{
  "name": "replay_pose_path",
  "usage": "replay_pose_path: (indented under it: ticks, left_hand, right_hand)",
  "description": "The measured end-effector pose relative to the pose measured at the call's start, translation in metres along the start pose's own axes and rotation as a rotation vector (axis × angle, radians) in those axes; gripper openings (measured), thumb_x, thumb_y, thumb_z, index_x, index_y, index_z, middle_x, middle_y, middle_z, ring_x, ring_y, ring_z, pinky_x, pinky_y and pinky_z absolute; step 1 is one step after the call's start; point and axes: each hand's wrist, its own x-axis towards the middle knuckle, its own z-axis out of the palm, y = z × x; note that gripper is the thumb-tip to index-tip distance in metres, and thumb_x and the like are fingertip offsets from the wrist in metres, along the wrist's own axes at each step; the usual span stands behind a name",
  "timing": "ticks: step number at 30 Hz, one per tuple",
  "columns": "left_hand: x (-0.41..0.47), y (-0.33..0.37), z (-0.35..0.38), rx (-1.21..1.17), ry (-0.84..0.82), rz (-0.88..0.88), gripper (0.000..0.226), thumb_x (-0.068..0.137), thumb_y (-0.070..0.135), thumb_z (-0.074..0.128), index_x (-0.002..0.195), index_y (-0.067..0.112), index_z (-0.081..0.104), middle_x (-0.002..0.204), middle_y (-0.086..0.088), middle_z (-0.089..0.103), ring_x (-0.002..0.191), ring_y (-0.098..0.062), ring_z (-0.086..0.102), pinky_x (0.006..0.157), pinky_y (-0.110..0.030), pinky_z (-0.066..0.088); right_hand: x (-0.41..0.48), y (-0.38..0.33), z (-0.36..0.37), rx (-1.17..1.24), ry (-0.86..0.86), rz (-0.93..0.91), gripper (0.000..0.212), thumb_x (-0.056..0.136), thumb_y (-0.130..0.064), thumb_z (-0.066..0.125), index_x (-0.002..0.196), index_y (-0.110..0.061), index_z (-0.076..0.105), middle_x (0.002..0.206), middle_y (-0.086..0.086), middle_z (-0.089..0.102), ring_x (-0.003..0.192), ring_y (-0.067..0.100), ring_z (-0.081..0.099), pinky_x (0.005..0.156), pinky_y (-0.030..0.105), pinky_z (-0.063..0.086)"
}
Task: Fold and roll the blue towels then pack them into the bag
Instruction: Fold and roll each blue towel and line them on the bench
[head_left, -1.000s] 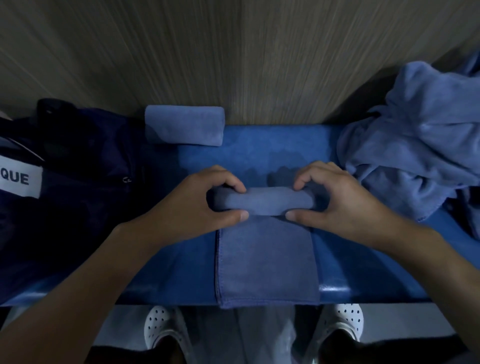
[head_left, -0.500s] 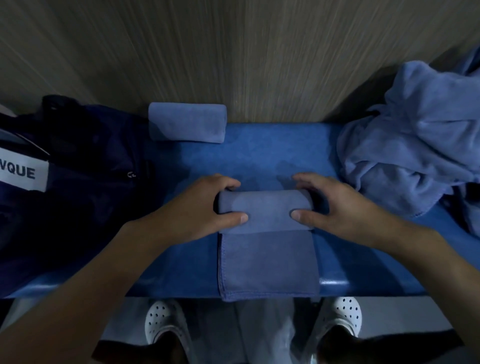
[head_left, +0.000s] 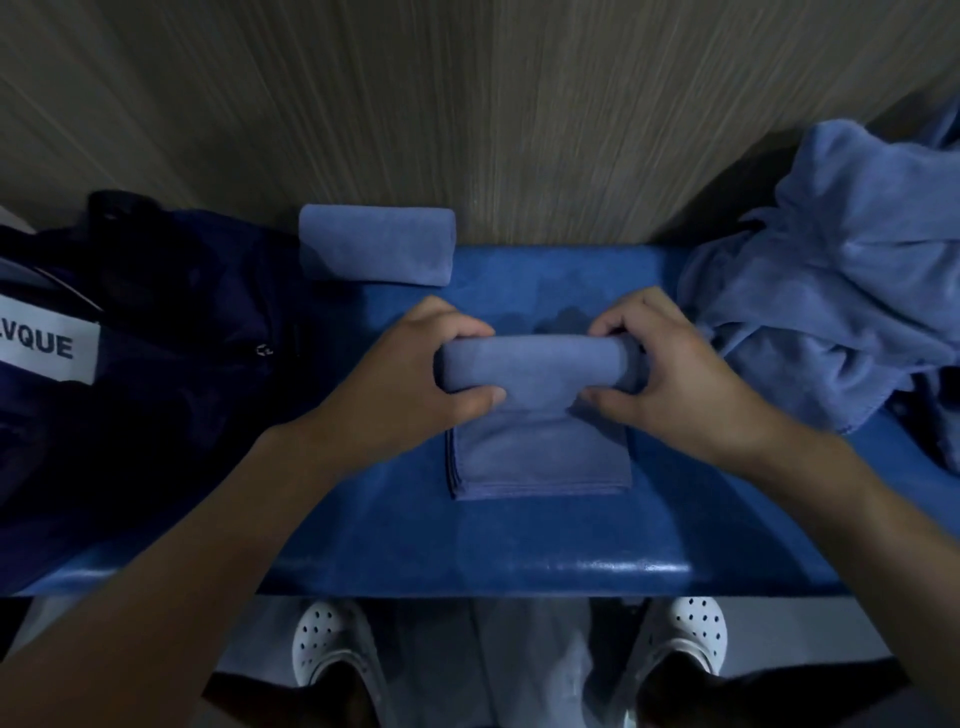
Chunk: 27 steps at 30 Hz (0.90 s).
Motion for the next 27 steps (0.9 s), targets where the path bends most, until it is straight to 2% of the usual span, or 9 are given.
replay_pose_path:
  ticks: [2, 4, 8, 11, 13, 15, 18, 22, 27]
  left_hand:
    - [-0.004, 0.004, 0.0, -0.041, -0.009, 0.029, 0.031, 0.073, 0.043, 0.076, 0.099, 0.03, 0.067, 0.103, 0.016, 0.054, 0.1, -0.004, 0.057, 0.087, -0.016, 0.042]
    - [-0.008, 0.007, 0.0, -0.112, -0.016, 0.037, 0.024, 0.074, 0.049, 0.067, 0.089, 0.03, 0.067, 0.1, 0.012, 0.058, 0.096, -0.01, 0.059, 0.086, -0.021, 0.045]
    - [-0.013, 0.01, 0.001, -0.207, -0.083, 0.032, 0.022, 0.083, 0.04, 0.062, 0.081, 0.019, 0.068, 0.092, 0.003, 0.068, 0.085, -0.016, 0.064, 0.082, -0.039, 0.053]
    - [-0.015, 0.012, 0.003, -0.183, -0.126, 0.018, 0.002, 0.088, 0.021, 0.069, 0.09, 0.02, 0.068, 0.09, 0.009, 0.069, 0.086, -0.007, 0.064, 0.078, -0.023, 0.052]
    - [-0.016, 0.012, 0.004, -0.14, -0.171, -0.012, 0.014, 0.086, 0.02, 0.072, 0.098, 0.023, 0.067, 0.092, 0.014, 0.067, 0.09, 0.0, 0.063, 0.076, -0.014, 0.047]
    - [-0.017, 0.01, 0.004, -0.12, -0.223, -0.061, 0.023, 0.084, 0.026, 0.074, 0.104, 0.028, 0.065, 0.094, 0.014, 0.065, 0.089, 0.003, 0.062, 0.074, -0.014, 0.048]
    - [-0.018, 0.008, 0.004, -0.087, -0.3, -0.09, 0.032, 0.08, 0.034, 0.077, 0.108, 0.033, 0.062, 0.095, 0.014, 0.065, 0.089, 0.002, 0.063, 0.074, -0.017, 0.052]
    - [-0.019, 0.009, 0.003, -0.057, -0.344, -0.108, 0.034, 0.077, 0.04, 0.079, 0.106, 0.036, 0.062, 0.096, 0.021, 0.067, 0.09, 0.003, 0.064, 0.078, -0.025, 0.057]
    - [-0.018, 0.012, 0.001, -0.045, -0.329, -0.106, 0.034, 0.075, 0.04, 0.081, 0.103, 0.037, 0.061, 0.094, 0.023, 0.066, 0.087, 0.002, 0.065, 0.077, -0.028, 0.058]
  right_hand:
    - [-0.007, 0.0, -0.001, 0.03, -0.041, -0.023, 0.04, 0.068, -0.04, 0.077, 0.098, -0.028, 0.054, 0.101, -0.013, 0.051, 0.095, 0.006, 0.052, 0.083, 0.033, 0.047]
    - [-0.013, -0.001, -0.001, 0.087, -0.047, -0.039, 0.037, 0.07, -0.051, 0.071, 0.093, -0.028, 0.055, 0.097, -0.012, 0.056, 0.093, 0.01, 0.056, 0.081, 0.033, 0.048]
    - [-0.021, -0.004, -0.001, 0.168, -0.019, -0.057, 0.025, 0.085, -0.045, 0.063, 0.083, -0.02, 0.062, 0.087, -0.002, 0.062, 0.084, 0.017, 0.061, 0.077, 0.036, 0.048]
    - [-0.026, -0.006, -0.002, 0.175, 0.006, -0.024, 0.009, 0.088, -0.024, 0.066, 0.083, -0.017, 0.066, 0.083, -0.008, 0.065, 0.083, 0.01, 0.061, 0.076, 0.022, 0.046]
    - [-0.029, -0.007, -0.001, 0.149, 0.016, -0.013, 0.003, 0.086, -0.019, 0.069, 0.087, -0.019, 0.067, 0.086, -0.012, 0.064, 0.086, 0.004, 0.059, 0.078, 0.013, 0.042]
    - [-0.031, -0.003, 0.0, 0.122, -0.036, 0.013, 0.021, 0.082, -0.033, 0.069, 0.1, -0.022, 0.065, 0.098, -0.012, 0.063, 0.095, 0.0, 0.057, 0.084, 0.011, 0.041]
    - [-0.033, 0.0, -0.004, 0.107, -0.232, 0.145, 0.068, 0.069, -0.059, 0.061, 0.128, -0.026, 0.055, 0.12, -0.015, 0.059, 0.11, -0.004, 0.054, 0.095, 0.015, 0.044]
    - [-0.032, 0.001, -0.008, 0.092, -0.338, 0.194, 0.089, 0.059, -0.063, 0.068, 0.137, -0.027, 0.048, 0.125, -0.02, 0.054, 0.112, -0.008, 0.051, 0.097, 0.011, 0.041]
    - [-0.03, 0.0, -0.008, 0.038, -0.348, 0.182, 0.041, 0.068, -0.045, 0.081, 0.1, -0.03, 0.062, 0.097, -0.015, 0.061, 0.09, 0.001, 0.058, 0.08, 0.023, 0.051]
